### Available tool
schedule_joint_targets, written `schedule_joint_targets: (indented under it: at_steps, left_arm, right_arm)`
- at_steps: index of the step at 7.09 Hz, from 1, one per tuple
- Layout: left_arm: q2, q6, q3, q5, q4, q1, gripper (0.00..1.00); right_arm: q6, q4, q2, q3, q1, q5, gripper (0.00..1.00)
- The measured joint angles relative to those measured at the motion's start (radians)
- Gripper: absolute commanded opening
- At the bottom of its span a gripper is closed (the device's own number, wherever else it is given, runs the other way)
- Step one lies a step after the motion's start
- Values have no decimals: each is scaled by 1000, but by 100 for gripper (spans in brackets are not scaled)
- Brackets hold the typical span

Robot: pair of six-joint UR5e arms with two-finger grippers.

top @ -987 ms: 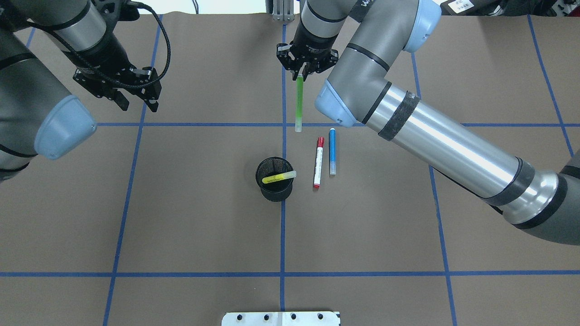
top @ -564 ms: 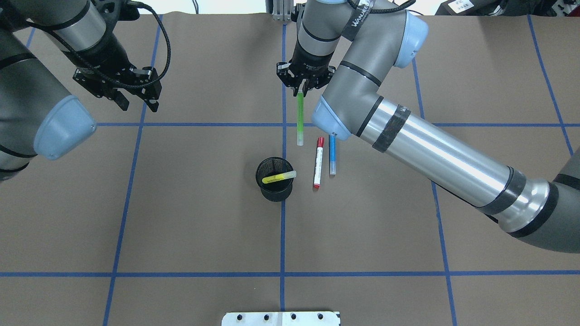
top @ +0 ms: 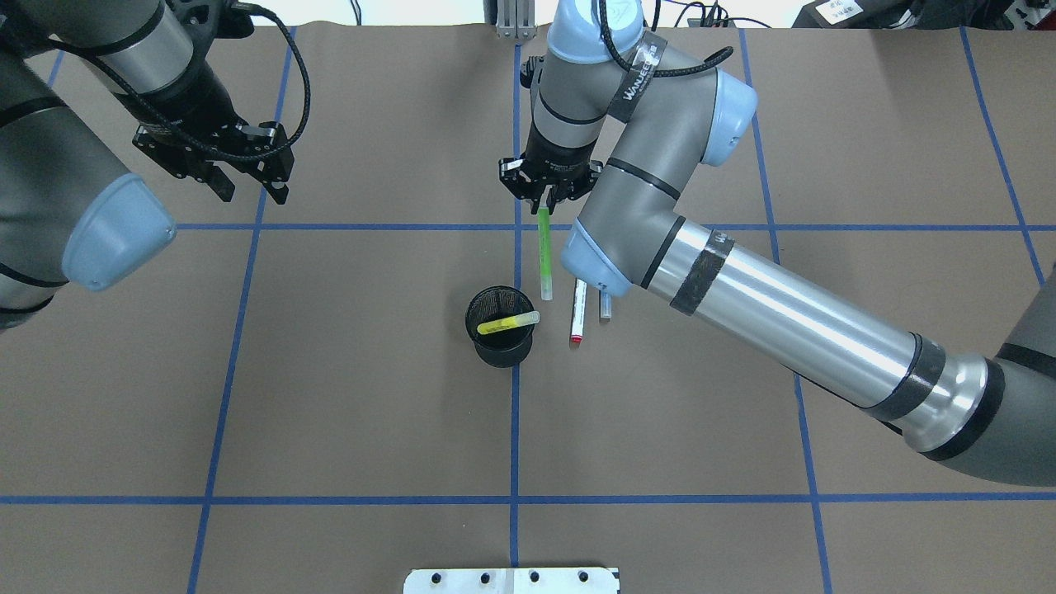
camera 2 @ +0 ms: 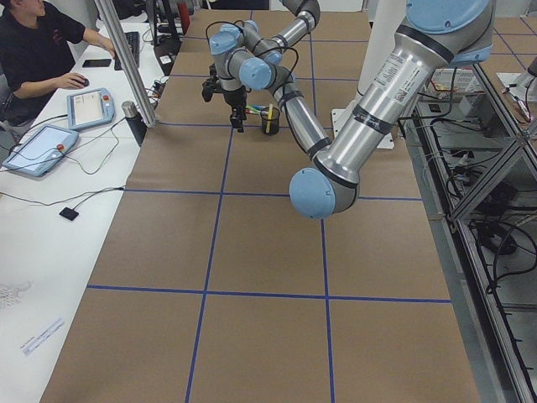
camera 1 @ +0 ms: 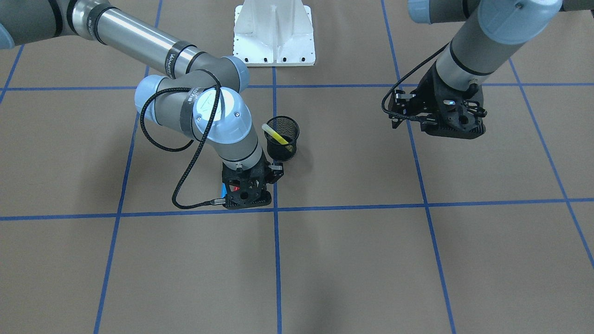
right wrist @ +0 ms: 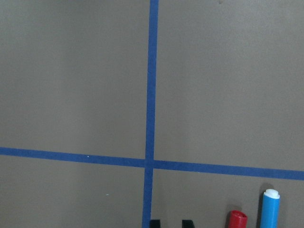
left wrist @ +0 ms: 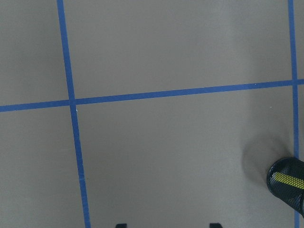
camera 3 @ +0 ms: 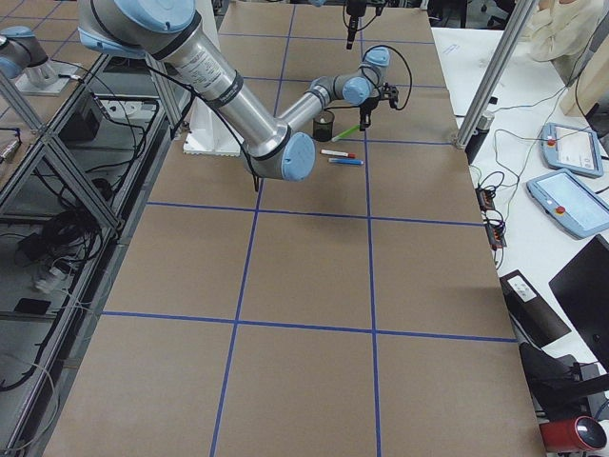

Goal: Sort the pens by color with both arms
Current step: 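Lower the green highlighter beside the red-capped marker and release, then withdraw the right gripper while the left gripper moves over the cup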

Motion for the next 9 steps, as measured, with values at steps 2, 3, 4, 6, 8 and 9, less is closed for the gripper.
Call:
schedule_joint_targets:
  at_steps: [2,3,4,6,8,9]
  left_arm:
    - [0,0,0,0,0,0,66]
    - [0,0,1,0,0,0,66]
    - [-4,0,3,-1,0,0,67]
    - [-43,-88,29,-2,-5,32,69]
    - [-129,-285,75,1,-12,90,68]
    - [-152,-323,85,17,-32,121,68]
  right_arm:
    - [-3,10,-4,0,-6,-15,98]
    - [-3,23,-4,0,-6,-20,99]
    - [-5,39,-4,3,3,-23,99]
    - [-100,76,-22,39,72,1,99]
    - [-258,87,-89,94,170,99,99]
    - [-313,87,-128,125,205,132,99]
